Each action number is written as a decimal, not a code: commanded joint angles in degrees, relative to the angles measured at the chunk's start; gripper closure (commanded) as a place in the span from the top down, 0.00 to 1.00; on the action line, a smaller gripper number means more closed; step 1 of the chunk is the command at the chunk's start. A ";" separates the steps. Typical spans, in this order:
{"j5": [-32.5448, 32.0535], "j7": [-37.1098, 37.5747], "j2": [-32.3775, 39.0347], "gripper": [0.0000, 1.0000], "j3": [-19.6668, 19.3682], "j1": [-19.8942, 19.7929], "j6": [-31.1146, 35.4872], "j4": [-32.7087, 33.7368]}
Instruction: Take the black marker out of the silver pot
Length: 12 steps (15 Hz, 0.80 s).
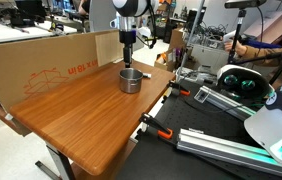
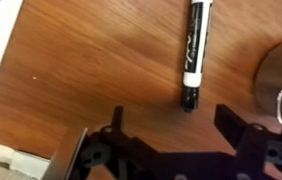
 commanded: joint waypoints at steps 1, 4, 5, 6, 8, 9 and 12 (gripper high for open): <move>-0.49 0.44 -1.51 1.00 1.22 -0.73 -1.63 0.40; 1.47 -0.70 -4.01 1.00 2.98 -1.39 -3.02 0.43; 1.30 -0.58 -5.46 1.00 3.10 -1.00 -3.25 0.19; 1.74 -1.25 -6.93 1.00 3.70 -1.07 -3.81 -0.19; 2.91 -2.89 -9.96 1.00 4.84 -1.22 -5.12 -0.69; 3.80 -4.06 -11.53 1.00 5.35 -1.27 -6.48 -1.51; 2.98 -2.37 -11.06 1.00 3.90 0.47 -6.35 -0.41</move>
